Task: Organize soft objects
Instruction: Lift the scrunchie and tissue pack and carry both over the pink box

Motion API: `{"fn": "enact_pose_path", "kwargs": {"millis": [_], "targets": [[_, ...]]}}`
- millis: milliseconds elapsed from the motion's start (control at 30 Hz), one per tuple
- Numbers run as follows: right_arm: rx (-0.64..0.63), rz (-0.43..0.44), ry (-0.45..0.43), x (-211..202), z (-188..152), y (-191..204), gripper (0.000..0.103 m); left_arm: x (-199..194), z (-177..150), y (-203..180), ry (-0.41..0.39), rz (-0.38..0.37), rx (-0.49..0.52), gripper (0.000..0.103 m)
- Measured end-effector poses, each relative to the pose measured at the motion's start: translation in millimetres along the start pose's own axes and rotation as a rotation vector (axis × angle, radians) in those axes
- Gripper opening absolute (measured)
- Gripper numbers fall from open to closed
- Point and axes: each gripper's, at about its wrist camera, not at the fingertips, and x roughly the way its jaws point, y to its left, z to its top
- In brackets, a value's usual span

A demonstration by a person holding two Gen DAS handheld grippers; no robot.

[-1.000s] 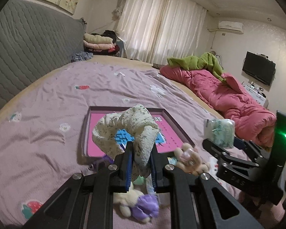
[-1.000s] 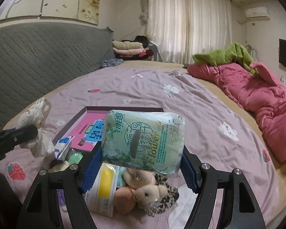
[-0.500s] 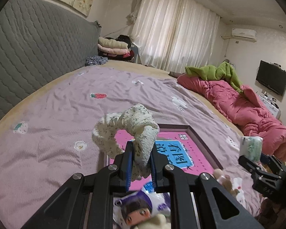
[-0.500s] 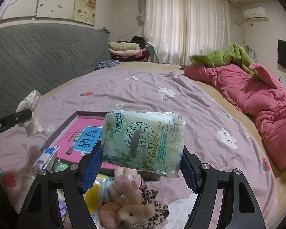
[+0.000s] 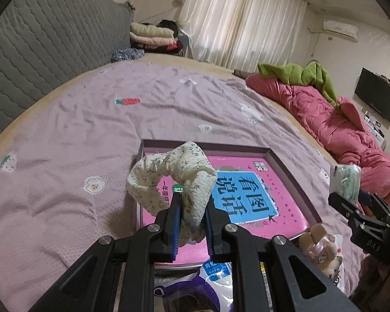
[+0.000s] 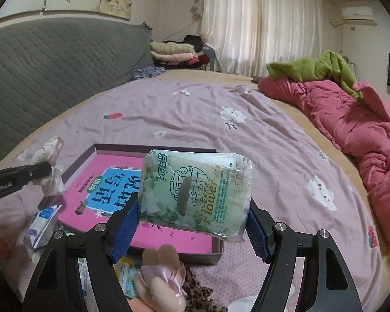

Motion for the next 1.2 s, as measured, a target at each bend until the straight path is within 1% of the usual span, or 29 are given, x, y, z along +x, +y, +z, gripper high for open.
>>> {"fn": "enact_pose_path", "kwargs": {"millis": [233,467,567,700,867,967,1067,1200], "targets": [[-0.013,0.034,0.047,19.9,2.8,0.2,0.076,16.4,-2.4,-8.0,0.051,0.019,0.048,0.016],[-0.083,0.062,0.093,39.6,7.3,8.6,0.076,30.9,-3.5,-11.4,0.102,0.032,0.061,0.016],[-0.106,0.057,0.126,49.6,6.5,12.5,0.076,35.4,-4.5,-13.9,0.111,0.038,0.084,0.016],[-0.084,0.047,0.180,62.5,2.7,7.6,0.076,40.0,-5.7,-15.2,0.129,0.036,0.091,0.016],[-0.040,0.060,0.270,78.0,-4.8,1.8,0.076,47.0,-7.0,-16.8,0.158,0.038,0.103,0.016],[-0.009,0.081,0.308,83.4,-9.0,-0.5,0.076,49.0,-7.3,-17.1,0.172,0.025,0.098,0.016],[0.008,0.085,0.334,87.3,-12.1,-2.6,0.076,50.8,-7.8,-14.5,0.186,0.005,0.082,0.016],[0.007,0.091,0.347,89.1,-13.7,-1.8,0.076,53.3,-8.8,-12.4,0.202,0.008,0.075,0.016]]}}
